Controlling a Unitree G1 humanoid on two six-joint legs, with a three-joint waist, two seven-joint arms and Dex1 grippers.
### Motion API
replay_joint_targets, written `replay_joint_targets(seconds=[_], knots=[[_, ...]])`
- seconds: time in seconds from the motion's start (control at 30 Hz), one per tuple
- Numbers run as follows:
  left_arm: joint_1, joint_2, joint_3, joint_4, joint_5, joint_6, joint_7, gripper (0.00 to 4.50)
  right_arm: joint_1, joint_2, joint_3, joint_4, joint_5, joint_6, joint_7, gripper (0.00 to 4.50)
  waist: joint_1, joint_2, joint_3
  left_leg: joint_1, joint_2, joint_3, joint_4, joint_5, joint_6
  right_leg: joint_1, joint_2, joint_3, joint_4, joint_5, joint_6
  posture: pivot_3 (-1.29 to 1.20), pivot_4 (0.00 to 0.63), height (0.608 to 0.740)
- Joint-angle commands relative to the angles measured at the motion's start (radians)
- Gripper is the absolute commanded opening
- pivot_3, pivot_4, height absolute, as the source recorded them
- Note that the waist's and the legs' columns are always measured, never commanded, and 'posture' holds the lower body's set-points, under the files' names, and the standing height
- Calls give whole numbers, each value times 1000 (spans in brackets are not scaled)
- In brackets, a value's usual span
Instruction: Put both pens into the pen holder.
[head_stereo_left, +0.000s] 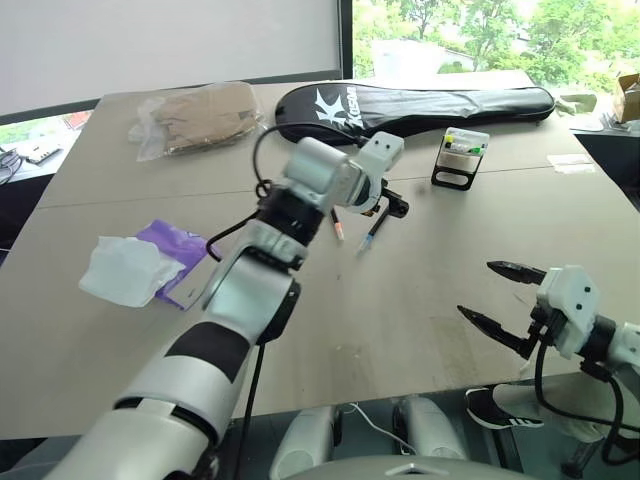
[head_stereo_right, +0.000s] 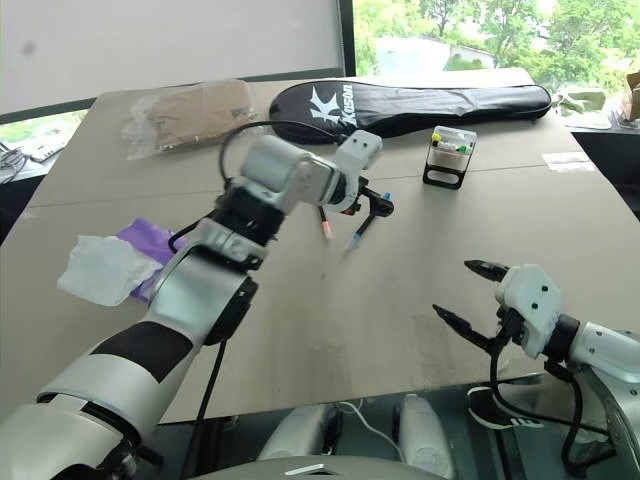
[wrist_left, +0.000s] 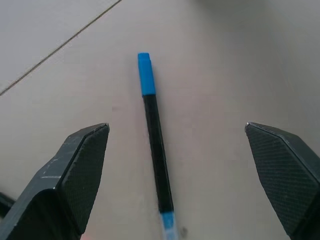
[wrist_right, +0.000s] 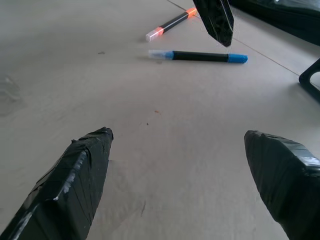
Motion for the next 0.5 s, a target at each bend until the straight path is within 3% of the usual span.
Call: replay_joint_targets(seconds=[0.03,0.13,0.4,0.5], knots=[[-36,-69,-61,236,133,-190,-78,4472,29,22,-44,-92,-1,-20,-48,4500,1,0,0,0,0,0,0,0,0,0,0,0,0,0,0,0,150,740],[-36,-107,-70,343,197,-264,-159,3581,49,41,-45,-124,-7,-9,-87,4500,3,1,-1,0,0,0,0,0,0,-1,-1,0,1,0,0,0,150,740],[-26,-116,-21,366,283,-364,-306,41,21,81,-4,-181,10,116,-222,4500,7,2,-1,1,-1,-1,2,0,0,2,0,0,1,-1,1,0,150,740],[5,-55,34,240,252,-379,-386,10,-72,127,17,-197,101,273,-326,4500,3,2,-1,1,0,-1,2,0,0,1,-1,0,2,-1,1,0,150,740]])
